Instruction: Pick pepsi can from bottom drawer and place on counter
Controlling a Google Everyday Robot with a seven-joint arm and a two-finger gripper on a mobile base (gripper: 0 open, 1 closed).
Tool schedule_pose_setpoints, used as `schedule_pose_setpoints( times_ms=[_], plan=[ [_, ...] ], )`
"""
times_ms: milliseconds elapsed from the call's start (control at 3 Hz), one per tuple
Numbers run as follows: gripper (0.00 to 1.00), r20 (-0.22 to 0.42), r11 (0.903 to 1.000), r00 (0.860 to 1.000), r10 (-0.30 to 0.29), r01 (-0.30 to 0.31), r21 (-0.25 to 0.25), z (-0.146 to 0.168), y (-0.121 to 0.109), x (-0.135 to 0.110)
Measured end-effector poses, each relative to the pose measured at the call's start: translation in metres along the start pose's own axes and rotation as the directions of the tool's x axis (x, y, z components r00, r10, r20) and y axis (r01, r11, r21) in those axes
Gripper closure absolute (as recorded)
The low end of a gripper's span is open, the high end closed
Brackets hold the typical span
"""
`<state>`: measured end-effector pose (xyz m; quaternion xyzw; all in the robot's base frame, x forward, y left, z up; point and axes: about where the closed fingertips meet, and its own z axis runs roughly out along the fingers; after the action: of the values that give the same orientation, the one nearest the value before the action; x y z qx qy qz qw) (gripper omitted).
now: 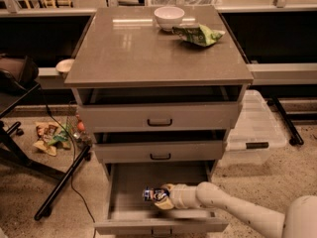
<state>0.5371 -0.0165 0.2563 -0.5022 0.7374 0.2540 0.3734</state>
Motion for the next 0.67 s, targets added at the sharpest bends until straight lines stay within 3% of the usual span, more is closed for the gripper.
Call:
schedule_pose_setpoints(
  times_ms=[667],
  plan=[
    [1.0, -0.015, 0.9965, 0.997, -0.075, 0.075, 0.035, -0.086, -0.027, -0.065]
  ],
)
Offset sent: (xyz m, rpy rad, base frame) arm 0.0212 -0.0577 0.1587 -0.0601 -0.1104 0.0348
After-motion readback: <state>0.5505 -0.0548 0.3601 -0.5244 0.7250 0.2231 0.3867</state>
